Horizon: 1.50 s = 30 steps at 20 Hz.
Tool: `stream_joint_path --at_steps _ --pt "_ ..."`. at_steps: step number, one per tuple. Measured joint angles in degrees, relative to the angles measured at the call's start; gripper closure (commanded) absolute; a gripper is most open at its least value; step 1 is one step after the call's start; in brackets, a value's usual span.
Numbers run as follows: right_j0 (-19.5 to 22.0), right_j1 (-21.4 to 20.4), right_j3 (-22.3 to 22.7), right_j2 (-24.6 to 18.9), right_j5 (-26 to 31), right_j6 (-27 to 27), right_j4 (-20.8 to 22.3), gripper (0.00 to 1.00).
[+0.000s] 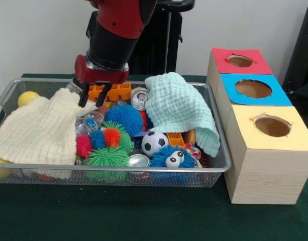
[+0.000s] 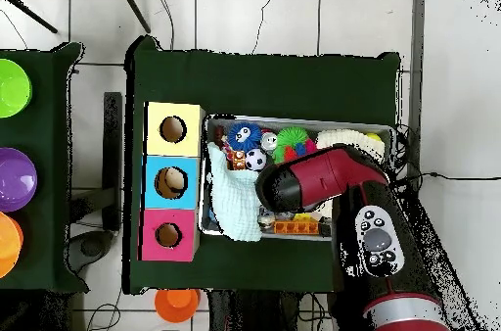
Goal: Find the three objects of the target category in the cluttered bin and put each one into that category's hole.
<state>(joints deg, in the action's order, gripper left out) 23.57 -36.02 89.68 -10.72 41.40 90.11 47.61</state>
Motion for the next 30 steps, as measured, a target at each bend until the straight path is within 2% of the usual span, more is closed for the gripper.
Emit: stream_joint_path --at_steps 14,30 --pt "0.3 0.1 0.3 -0.6 -0.3 0.0 0.0 0.0" --pt "3.3 0.6 1.9 -4.1 -5.1 0.0 0.0 0.0"
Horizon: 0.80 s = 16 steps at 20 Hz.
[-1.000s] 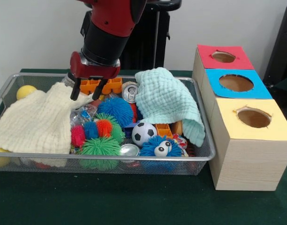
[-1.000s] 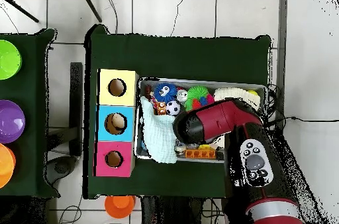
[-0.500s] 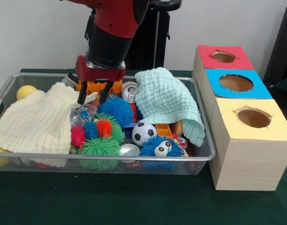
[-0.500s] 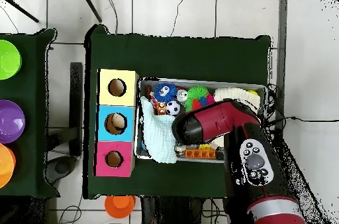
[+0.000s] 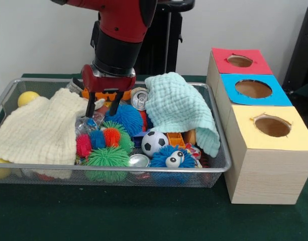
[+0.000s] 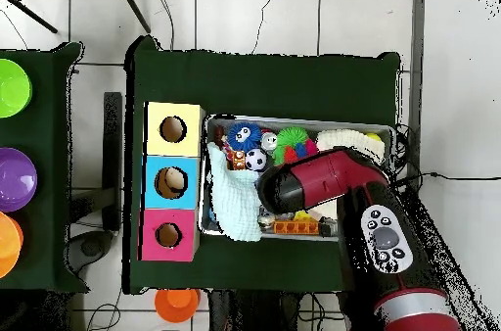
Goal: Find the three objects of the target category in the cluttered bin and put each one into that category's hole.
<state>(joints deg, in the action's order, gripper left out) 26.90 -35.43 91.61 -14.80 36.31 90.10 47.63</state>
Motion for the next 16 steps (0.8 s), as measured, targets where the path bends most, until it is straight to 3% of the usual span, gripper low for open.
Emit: stream_joint_path --at_steps 16 --pt "0.7 1.3 0.1 0.0 0.0 0.0 0.0 0.0"
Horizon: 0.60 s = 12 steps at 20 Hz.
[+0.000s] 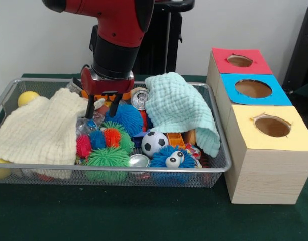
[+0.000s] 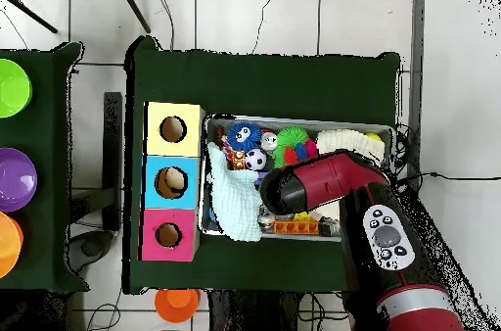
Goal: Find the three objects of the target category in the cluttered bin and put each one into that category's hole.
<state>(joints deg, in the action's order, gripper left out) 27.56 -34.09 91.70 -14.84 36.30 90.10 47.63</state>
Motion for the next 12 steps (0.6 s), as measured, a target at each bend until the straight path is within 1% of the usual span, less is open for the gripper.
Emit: stream_joint_path --at_steps 12 --pt "-0.3 1.8 -0.9 -0.1 0.0 0.0 0.0 0.0"
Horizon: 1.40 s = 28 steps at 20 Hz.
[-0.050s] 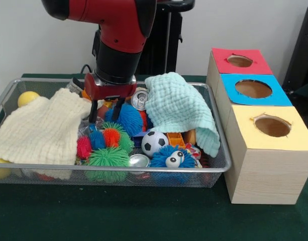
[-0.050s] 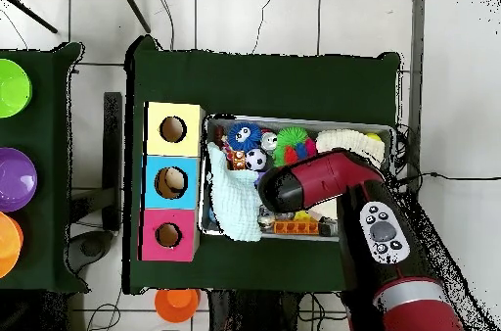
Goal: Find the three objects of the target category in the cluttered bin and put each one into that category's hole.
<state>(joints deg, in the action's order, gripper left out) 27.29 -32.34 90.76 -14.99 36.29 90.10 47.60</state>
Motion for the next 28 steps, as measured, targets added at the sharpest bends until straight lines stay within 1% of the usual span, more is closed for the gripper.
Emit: stream_joint_path --at_steps 4,11,21,28 --pt "-0.2 0.6 -0.4 0.0 0.0 0.0 0.0 0.0" --pt "-1.5 0.9 -0.6 0.8 0.0 0.0 2.2 0.0" --pt "-5.3 1.0 -1.5 3.7 0.0 0.0 5.5 0.0" --pt "-7.1 1.0 -2.2 5.8 0.0 0.0 6.2 0.0"
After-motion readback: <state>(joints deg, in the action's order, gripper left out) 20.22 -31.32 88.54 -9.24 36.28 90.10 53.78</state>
